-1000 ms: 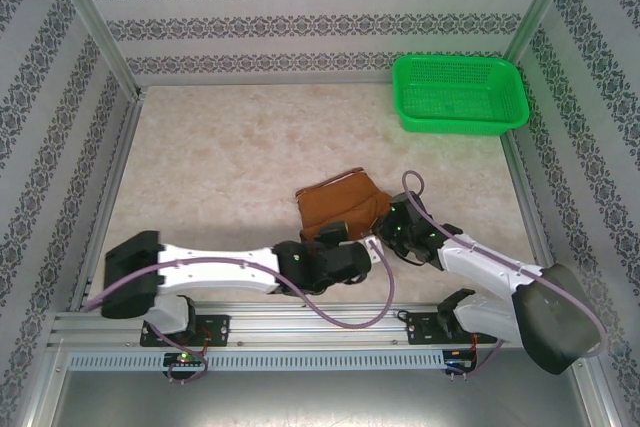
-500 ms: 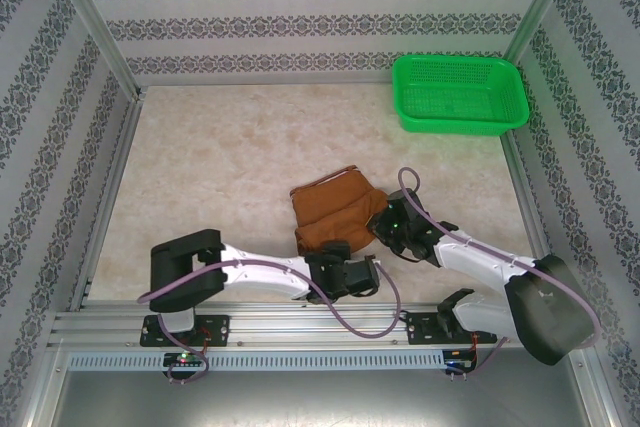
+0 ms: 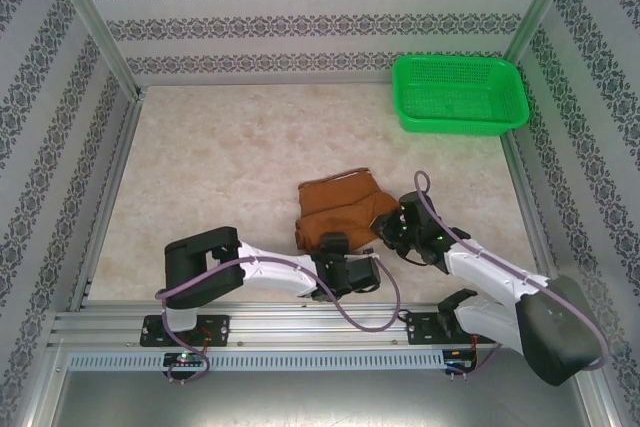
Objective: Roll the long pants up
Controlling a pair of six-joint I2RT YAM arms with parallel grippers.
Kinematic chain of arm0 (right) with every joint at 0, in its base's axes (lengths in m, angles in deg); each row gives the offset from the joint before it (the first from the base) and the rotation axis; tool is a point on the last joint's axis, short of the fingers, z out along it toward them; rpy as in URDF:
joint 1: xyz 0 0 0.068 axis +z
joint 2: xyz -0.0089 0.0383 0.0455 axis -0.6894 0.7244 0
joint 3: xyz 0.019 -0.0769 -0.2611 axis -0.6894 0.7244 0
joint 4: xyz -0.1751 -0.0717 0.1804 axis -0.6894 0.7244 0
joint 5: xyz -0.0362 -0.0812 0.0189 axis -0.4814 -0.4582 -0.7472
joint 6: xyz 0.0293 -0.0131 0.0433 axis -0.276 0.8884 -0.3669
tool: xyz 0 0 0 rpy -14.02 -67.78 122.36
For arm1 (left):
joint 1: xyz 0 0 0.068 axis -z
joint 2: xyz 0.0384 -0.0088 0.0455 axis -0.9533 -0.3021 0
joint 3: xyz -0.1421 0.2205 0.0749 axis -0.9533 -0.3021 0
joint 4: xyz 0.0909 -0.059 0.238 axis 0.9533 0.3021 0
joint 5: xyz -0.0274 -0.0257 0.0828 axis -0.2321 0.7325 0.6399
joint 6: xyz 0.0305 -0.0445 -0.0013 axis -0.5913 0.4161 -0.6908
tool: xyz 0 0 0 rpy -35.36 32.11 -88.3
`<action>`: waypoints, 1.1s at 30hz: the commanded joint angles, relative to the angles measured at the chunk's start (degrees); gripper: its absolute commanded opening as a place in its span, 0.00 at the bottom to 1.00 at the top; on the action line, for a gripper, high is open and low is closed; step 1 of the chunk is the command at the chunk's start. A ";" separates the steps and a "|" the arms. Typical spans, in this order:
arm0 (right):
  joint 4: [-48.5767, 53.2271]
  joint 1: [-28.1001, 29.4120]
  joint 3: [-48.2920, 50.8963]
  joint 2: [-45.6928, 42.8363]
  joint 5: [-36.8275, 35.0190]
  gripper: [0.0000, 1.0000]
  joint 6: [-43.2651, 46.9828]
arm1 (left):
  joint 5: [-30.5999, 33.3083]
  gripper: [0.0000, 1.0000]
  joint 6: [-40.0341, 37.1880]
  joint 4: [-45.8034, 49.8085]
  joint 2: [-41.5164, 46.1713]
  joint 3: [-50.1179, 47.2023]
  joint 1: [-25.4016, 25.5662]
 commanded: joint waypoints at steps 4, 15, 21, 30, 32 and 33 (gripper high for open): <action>10.11 -1.46 -0.04 -5.62 11.89 0.00 1.77 | 3.46 0.62 -3.40 -3.57 -2.81 0.17 -8.44; 6.10 -4.38 -0.67 -0.48 17.33 0.00 2.81 | -16.22 0.00 -4.24 -3.58 -3.78 1.55 -17.38; 8.88 -10.94 -3.71 7.27 16.49 0.00 10.67 | -36.69 0.00 3.16 14.61 4.87 7.05 -11.32; 7.76 -13.37 -8.82 17.51 13.10 0.00 15.04 | -51.70 0.00 7.04 27.43 7.61 14.14 -4.84; 7.53 -13.35 -10.44 19.56 13.32 0.00 15.47 | -53.29 0.00 8.25 28.22 7.69 15.79 -4.85; 6.99 -13.40 -10.91 20.29 13.81 0.00 15.19 | -49.95 0.00 9.90 28.77 7.03 16.93 -4.87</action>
